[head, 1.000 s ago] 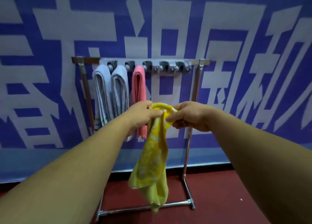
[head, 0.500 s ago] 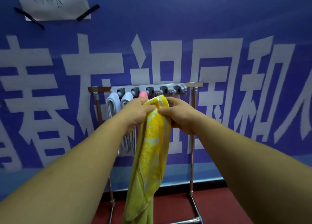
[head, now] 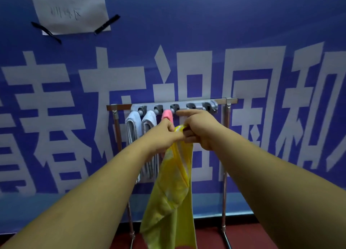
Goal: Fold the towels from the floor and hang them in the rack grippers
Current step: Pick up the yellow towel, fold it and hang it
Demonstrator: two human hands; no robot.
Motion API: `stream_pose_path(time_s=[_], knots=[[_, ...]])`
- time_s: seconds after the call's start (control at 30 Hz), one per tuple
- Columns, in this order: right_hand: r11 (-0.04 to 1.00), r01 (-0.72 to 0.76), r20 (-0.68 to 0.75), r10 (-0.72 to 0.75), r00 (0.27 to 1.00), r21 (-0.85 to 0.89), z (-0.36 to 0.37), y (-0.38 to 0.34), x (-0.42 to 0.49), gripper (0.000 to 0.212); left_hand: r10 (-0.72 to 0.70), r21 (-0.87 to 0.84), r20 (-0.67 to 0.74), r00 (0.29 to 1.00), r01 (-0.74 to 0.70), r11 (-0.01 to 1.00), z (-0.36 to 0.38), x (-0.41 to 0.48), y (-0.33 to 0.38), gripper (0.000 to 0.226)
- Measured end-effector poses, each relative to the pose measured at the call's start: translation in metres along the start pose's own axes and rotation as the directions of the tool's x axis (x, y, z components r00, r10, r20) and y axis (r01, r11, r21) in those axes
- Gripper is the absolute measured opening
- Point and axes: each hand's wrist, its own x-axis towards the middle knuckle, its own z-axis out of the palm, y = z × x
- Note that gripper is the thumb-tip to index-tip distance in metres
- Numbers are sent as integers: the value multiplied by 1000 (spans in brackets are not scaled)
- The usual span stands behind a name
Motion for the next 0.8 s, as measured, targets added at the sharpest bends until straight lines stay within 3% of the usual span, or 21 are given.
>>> stream_pose_path(time_s=[0.17,0.33,0.43,0.5,0.63,0.7,0.8], knots=[[999,-46,2,46,999,6,0,-3,-5,24,61,156,-120,991,-42,987,6,6,2,50],[998,-3,-32,1,999,-61,-11,-2,-4,31,103,223,-130,986,-73,972,22,10,-2,42],[995,20,-79,-12,997,100,-10,1,-13,24,121,193,-242,963,-75,978,37,8,-9,13],[985,66,-138,-44,989,160,-8,7,-17,24,107,134,-290,951,-70,988,48,6,-14,14],[988,138,-269,-152,951,-71,-14,21,-18,29,51,56,-287,957,-36,998,60,-6,-27,13],[975,117,-315,-172,933,-188,-24,28,-14,31,25,56,-278,960,-10,998,61,-10,-42,6],[958,64,-334,-160,929,-281,-33,38,-10,28,-41,-3,-225,973,41,999,63,-16,-63,12]])
